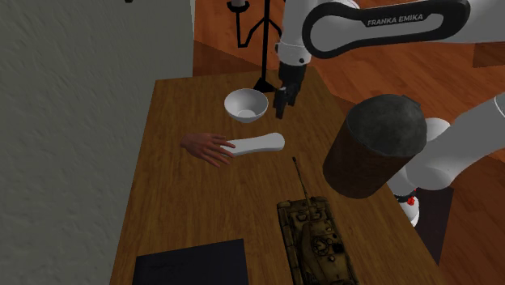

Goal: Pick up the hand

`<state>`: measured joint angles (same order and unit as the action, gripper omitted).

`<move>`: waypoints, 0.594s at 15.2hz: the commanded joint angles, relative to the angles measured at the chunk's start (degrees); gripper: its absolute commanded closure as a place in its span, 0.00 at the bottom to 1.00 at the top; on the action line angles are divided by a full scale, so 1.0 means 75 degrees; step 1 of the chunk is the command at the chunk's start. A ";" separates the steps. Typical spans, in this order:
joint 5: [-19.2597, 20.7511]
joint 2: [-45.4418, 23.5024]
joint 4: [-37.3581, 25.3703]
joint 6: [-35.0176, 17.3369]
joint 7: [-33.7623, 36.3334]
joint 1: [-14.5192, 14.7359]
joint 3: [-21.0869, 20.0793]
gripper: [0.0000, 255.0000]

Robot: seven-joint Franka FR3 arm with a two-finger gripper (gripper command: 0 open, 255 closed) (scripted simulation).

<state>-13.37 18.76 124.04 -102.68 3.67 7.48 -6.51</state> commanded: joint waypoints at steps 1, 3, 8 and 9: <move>-0.0099 -0.0467 -0.0350 -0.0178 0.0039 0.0120 -0.0143 0.00; -0.0170 -0.0922 -0.0754 -0.0292 0.0087 0.0233 -0.0278 0.00; -0.0250 -0.2079 -0.1894 -0.0478 0.0234 0.0512 -0.0605 0.00; -0.0249 -0.2315 -0.2145 -0.0497 0.0269 0.0570 -0.0667 0.00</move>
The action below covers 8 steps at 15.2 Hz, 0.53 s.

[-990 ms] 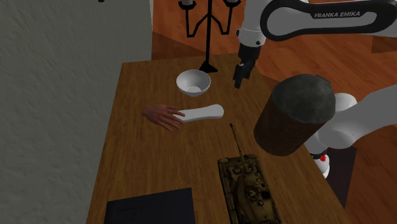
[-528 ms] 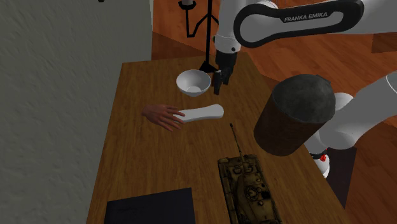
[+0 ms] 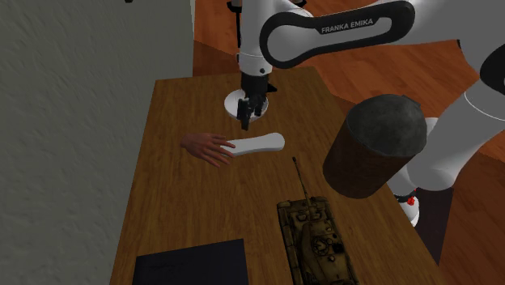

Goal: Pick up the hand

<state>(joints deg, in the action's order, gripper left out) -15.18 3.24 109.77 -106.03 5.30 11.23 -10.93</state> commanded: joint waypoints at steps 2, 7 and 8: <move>0.0010 -0.0725 -0.0772 -0.0070 0.0126 0.0189 -0.0200 0.00; 0.0152 -0.1977 -0.2278 0.0005 0.0345 0.0530 -0.0477 0.00; 0.0194 -0.2233 -0.2608 0.0043 0.0392 0.0607 -0.0525 0.00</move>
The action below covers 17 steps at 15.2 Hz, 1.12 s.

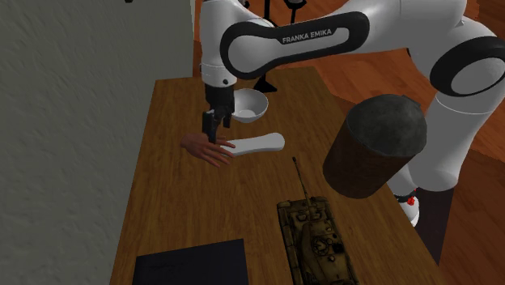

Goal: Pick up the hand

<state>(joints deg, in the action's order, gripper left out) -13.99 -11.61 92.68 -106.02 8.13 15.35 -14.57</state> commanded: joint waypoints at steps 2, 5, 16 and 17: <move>0.0024 -0.0262 -0.0137 -0.0153 -0.0034 0.0060 -0.0036 0.00; 0.0008 -0.0292 0.0126 -0.0438 -0.0105 0.0063 -0.0036 0.00; -0.0005 -0.0321 0.0352 -0.0687 -0.0157 0.0071 -0.0039 1.00; -0.0005 -0.0320 0.0351 -0.0686 -0.0157 0.0072 -0.0040 1.00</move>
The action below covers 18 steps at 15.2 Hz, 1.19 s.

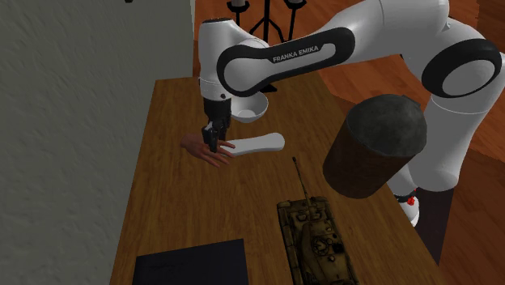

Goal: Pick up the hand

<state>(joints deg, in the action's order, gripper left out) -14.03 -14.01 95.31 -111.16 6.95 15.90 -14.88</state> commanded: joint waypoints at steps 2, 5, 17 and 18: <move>0.0001 -0.0001 -0.0001 0.0000 0.0001 -0.0001 0.0001 1.00; 0.0011 0.0023 -0.0173 0.0194 0.0039 -0.0009 0.0005 1.00; 0.0084 0.0048 -0.1356 0.1365 0.0338 -0.0010 0.0002 1.00; 0.0091 0.0038 -0.1471 0.1467 0.0365 -0.0008 0.0001 1.00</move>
<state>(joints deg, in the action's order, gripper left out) -13.44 -13.51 85.29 -100.94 9.54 15.85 -14.90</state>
